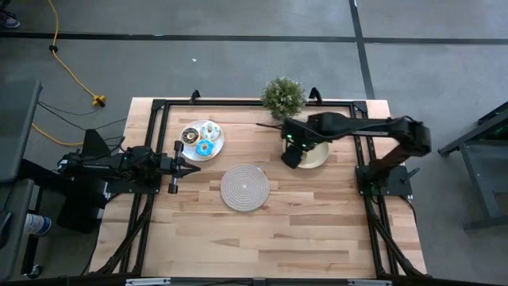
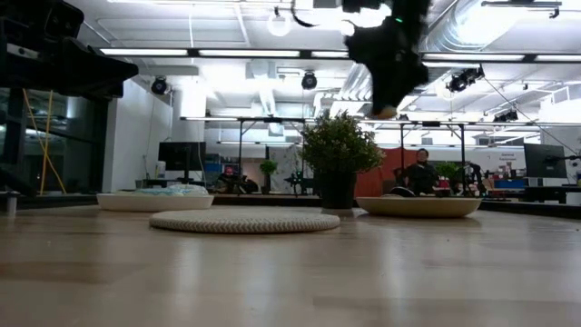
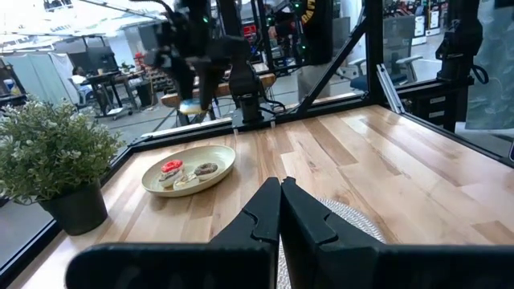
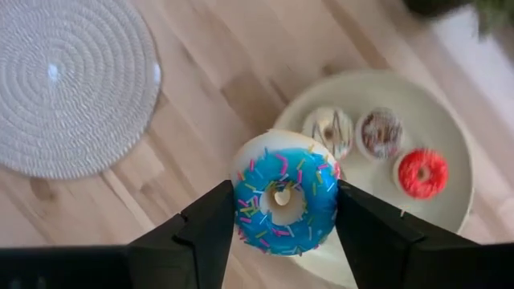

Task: Pick & Place donuts
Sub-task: Put the small blue donut on the brown plate

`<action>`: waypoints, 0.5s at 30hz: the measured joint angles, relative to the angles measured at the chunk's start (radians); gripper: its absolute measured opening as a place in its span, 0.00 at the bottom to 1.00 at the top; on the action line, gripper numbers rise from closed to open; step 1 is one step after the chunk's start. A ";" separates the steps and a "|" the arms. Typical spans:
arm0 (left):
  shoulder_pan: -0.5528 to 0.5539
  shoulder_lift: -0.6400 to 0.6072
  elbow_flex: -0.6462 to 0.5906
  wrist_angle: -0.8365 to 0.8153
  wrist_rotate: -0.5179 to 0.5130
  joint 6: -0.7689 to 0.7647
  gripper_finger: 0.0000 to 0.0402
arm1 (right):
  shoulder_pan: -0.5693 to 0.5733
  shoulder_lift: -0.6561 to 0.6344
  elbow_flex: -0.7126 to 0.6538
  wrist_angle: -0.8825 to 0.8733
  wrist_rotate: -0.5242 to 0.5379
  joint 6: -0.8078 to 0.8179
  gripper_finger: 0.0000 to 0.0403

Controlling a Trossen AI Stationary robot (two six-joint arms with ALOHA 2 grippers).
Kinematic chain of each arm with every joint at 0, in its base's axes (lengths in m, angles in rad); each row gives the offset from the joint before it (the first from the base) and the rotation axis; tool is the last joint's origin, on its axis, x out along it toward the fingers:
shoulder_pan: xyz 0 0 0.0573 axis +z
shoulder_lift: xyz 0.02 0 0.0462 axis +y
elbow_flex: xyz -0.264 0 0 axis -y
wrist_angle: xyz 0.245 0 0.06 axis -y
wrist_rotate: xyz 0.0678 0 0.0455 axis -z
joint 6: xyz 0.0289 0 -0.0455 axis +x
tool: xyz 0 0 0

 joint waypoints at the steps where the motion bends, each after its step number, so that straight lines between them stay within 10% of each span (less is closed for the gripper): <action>1: 0.000 0.000 0.000 0.000 0.000 0.000 0.00 | 0.000 -0.030 -0.046 0.022 -0.006 0.009 0.49; 15: 0.000 0.000 0.000 0.000 0.000 0.000 0.00 | -0.014 -0.390 -0.456 0.253 -0.052 0.095 0.48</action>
